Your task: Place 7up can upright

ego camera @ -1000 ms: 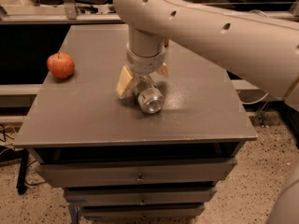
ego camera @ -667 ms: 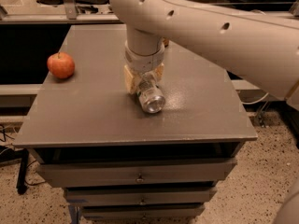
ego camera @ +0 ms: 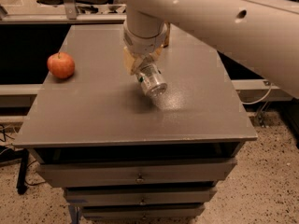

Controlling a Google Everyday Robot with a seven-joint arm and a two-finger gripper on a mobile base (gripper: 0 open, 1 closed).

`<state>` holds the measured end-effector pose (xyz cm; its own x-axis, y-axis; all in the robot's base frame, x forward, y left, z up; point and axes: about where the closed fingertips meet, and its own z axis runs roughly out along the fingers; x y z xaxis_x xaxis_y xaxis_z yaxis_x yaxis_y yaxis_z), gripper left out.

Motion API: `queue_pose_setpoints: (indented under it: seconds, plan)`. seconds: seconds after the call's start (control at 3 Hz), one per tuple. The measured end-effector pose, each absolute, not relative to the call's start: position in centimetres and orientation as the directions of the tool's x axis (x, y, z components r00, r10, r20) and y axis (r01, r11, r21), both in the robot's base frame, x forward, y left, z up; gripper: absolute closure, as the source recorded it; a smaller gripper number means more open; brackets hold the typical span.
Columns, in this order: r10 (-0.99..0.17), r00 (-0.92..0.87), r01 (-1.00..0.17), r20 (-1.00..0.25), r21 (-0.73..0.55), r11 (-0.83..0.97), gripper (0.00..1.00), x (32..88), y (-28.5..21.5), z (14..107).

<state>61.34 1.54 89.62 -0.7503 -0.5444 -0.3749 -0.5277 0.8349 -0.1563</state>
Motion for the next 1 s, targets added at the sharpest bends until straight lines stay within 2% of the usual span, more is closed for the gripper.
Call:
queue_pose_setpoints:
  seconds: [0.33, 0.67, 1.0]
  plan:
    - [-0.576, -0.666, -0.595, -0.474, -0.128, 0.794, 1.00, 61.6, 1.3, 91.7]
    - [-0.538, -0.579, -0.674, -0.613, -0.011, 0.738, 1.00, 61.7, 1.7, 91.9]
    - [-0.419, -0.489, -0.743, -0.766, 0.114, 0.660, 1.00, 62.8, 4.2, 92.4]
